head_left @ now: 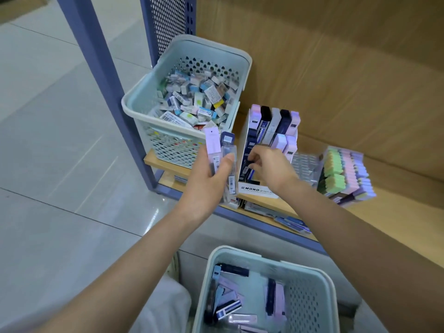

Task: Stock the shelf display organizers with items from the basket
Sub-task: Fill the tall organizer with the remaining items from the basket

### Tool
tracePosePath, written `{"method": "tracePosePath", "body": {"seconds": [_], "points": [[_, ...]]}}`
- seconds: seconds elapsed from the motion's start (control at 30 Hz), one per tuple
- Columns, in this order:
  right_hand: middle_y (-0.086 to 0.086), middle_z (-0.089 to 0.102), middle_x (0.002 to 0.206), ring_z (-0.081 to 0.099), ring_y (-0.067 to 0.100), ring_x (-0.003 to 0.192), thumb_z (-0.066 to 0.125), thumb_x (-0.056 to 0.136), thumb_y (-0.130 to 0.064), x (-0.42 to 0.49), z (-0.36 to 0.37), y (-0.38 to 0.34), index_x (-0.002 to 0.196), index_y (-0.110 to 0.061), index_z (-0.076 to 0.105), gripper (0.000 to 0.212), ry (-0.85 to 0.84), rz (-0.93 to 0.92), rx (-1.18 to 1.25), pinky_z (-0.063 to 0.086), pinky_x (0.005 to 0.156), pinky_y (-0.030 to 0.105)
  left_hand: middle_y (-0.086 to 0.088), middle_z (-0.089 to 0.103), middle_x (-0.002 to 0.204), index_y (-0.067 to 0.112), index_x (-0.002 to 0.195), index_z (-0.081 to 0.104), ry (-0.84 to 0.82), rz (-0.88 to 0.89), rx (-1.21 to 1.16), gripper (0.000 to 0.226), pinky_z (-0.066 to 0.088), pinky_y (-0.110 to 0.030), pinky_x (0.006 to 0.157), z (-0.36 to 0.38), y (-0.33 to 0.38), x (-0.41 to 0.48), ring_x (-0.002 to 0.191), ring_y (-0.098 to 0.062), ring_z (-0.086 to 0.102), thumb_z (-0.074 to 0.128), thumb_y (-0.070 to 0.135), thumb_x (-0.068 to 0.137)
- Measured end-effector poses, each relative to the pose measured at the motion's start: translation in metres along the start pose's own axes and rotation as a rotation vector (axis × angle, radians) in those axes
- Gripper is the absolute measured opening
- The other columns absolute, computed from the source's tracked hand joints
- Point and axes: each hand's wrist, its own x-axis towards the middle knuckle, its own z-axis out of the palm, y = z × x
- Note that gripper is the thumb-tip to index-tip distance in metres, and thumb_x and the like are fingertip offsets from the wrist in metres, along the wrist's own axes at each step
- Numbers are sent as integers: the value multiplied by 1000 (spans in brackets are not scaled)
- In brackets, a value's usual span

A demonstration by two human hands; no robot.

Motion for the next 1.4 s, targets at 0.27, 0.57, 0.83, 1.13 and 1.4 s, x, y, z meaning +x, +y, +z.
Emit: {"method": "tracePosePath", "body": {"seconds": [0.27,0.57,0.83,1.13,1.4], "points": [[5,62,111,59,26,95,49,95,-18,2,11,-2,113,-15,59,20,107,29,-220,45,68,31,7,57,98,36,94,43,1,-17,-43,13,46,-10,71,2,-7,4,87,1,55,44,25,98],[-1,65,95,64,11,80,37,100,-33,-50,-35,-40,108,-14,62,32,-35,95,720,56,72,24,6,61,97,28,109,49,-129,-27,31,14,47,-5,69,6,-17,-5,88,0,58,46,22,97],[13,64,108,67,13,76,46,98,-25,-65,-48,-39,107,-8,54,21,-82,317,949,57,65,21,6,69,103,28,116,53,-293,-178,58,20,48,-15,72,10,-22,-16,93,-5,64,46,26,97],[12,67,106,69,18,86,40,100,-15,-80,-55,-46,119,-8,51,23,-58,272,1094,59,70,26,-13,58,86,21,115,45,-334,-127,-67,20,53,-25,54,15,-10,-24,60,-15,60,44,12,98],[11,71,97,71,17,80,51,96,-11,-88,-62,-41,110,-6,59,17,68,255,1105,58,69,22,-5,58,69,19,112,45,-227,-73,-39,15,46,-17,47,18,-5,-29,49,-6,57,42,15,98]]}}
